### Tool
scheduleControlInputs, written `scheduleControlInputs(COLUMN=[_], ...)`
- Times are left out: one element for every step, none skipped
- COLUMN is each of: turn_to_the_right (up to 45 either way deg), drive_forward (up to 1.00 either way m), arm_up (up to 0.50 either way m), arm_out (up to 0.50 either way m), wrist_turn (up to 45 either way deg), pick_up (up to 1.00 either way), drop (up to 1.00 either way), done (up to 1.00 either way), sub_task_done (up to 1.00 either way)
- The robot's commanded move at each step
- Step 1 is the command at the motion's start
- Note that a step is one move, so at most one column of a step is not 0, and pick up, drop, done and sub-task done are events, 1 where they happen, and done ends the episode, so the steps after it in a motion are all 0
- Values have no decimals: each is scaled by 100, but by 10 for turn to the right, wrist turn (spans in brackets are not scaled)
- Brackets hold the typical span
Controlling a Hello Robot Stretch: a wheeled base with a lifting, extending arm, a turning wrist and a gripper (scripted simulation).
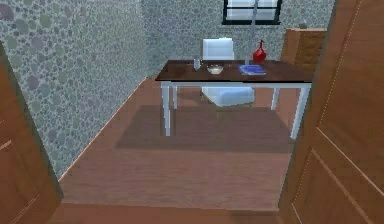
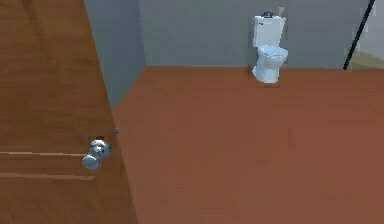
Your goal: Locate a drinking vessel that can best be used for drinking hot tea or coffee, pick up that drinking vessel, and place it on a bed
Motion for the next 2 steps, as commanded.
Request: scheduleControlInputs(turn_to_the_right=[60,0], drive_forward=[0,100], arm_up=[0,0], arm_out=[0,0], wrist_turn=[0,0], pick_up=[0,0], drop=[0,0], done=[0,0], sub_task_done=[0,0])
